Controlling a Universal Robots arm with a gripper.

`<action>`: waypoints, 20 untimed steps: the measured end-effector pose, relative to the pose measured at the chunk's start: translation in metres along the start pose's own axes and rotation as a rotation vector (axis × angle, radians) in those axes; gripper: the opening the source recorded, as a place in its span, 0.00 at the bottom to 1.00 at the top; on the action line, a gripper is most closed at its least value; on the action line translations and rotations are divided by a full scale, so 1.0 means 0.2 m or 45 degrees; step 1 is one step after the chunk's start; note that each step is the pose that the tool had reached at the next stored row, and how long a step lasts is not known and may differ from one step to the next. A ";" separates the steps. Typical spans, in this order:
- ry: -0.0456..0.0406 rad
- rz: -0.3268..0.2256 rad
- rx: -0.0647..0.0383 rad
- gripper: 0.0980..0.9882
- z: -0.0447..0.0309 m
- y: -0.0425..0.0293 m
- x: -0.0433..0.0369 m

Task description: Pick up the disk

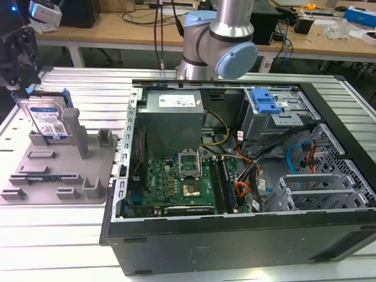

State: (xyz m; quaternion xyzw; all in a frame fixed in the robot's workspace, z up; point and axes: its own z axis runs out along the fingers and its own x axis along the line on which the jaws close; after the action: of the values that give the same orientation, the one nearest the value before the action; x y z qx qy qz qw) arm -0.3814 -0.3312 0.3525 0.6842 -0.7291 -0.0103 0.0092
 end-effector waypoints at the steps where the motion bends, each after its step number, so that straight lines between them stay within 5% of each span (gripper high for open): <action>1: 0.000 0.000 0.000 0.52 0.000 0.001 -0.021; 3: 0.000 -0.001 0.002 0.52 0.006 0.026 -0.054; 8: 0.001 -0.001 0.011 0.52 0.028 0.134 -0.061; 20: 0.004 -0.001 0.011 0.52 0.086 0.132 -0.076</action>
State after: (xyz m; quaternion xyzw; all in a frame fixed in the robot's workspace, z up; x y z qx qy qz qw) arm -0.4071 -0.3142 0.3360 0.6846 -0.7289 -0.0059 0.0074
